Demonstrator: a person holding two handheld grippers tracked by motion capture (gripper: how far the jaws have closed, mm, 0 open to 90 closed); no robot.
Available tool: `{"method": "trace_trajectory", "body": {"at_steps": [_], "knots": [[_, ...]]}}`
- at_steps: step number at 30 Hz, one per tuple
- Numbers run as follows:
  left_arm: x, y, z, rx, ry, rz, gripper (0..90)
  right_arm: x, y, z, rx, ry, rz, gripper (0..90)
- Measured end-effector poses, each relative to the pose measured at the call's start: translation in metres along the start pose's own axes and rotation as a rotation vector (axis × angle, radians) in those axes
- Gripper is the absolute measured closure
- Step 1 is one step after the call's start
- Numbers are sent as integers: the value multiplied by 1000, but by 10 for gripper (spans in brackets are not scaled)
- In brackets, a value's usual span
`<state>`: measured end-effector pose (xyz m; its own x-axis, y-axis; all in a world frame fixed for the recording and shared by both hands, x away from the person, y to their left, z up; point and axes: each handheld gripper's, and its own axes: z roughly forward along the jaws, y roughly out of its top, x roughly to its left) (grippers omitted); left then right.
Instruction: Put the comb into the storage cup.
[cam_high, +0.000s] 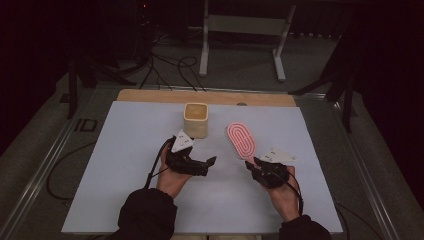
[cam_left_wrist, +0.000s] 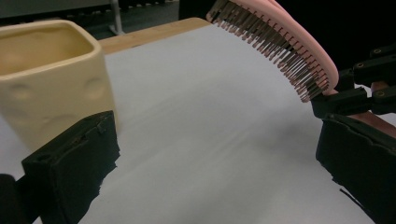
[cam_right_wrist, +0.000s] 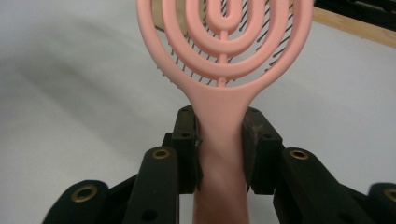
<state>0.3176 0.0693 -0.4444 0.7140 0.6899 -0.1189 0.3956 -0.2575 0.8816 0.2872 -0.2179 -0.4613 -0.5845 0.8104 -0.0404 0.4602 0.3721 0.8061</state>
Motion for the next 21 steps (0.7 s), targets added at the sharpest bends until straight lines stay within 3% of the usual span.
{"method": "trace_trajectory", "body": {"at_steps": [21], "knots": [[-21, 16, 34, 4, -86, -35, 0, 14, 5, 0, -26, 16, -32, 696]]}}
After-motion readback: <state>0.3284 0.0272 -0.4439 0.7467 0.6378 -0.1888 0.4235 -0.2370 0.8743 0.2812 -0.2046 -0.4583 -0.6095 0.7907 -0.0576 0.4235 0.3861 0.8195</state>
